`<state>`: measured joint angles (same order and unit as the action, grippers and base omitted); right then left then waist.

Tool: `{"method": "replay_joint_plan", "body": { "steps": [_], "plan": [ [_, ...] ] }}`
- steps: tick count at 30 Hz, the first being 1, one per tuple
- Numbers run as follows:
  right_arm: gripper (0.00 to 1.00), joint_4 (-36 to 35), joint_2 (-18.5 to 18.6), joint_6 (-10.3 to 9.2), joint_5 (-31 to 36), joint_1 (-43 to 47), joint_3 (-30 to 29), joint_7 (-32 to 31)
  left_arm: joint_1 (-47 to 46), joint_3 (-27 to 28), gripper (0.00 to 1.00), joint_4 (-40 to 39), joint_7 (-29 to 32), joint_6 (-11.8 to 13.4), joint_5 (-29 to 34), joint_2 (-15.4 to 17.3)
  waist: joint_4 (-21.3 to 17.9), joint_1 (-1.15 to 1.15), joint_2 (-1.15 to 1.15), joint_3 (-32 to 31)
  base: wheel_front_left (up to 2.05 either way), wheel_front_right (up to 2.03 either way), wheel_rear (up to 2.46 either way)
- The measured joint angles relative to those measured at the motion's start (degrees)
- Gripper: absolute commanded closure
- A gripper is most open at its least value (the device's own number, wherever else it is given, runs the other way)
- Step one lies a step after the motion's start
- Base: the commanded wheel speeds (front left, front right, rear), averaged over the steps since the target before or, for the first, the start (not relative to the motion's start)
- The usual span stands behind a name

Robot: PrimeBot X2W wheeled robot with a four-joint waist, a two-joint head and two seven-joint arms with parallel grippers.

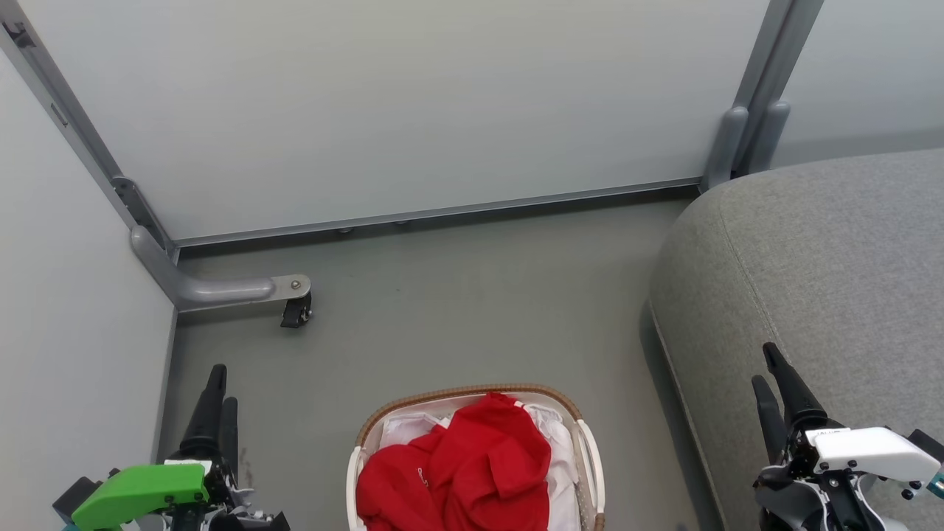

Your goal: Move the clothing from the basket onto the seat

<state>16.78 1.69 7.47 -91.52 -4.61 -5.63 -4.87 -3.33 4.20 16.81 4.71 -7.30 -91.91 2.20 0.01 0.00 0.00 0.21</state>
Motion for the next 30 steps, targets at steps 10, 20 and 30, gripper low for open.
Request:
{"method": "replay_joint_plan", "body": {
  "steps": [10,20,30],
  "plan": [
    [0.0,-0.2,0.07,0.0,5.93,0.18,-0.96,2.64,0.03,-1.47,0.0,-1.14,-2.66,0.0,5.33,0.01,0.1,0.0,0.0,0.03,0.0,0.0,0.0],
    [0.0,-4.45,0.18,0.0,19.86,0.24,-1.66,5.15,0.02,-2.34,0.0,-3.9,-4.97,0.0,16.63,0.04,0.27,0.0,0.0,0.21,0.0,0.0,0.0],
    [0.0,-6.48,0.3,0.0,34.78,0.85,0.52,7.21,0.03,-4.05,0.0,-6.21,-7.2,0.75,28.22,0.07,0.37,0.0,0.0,0.45,0.0,0.0,0.0]
  ]
}}
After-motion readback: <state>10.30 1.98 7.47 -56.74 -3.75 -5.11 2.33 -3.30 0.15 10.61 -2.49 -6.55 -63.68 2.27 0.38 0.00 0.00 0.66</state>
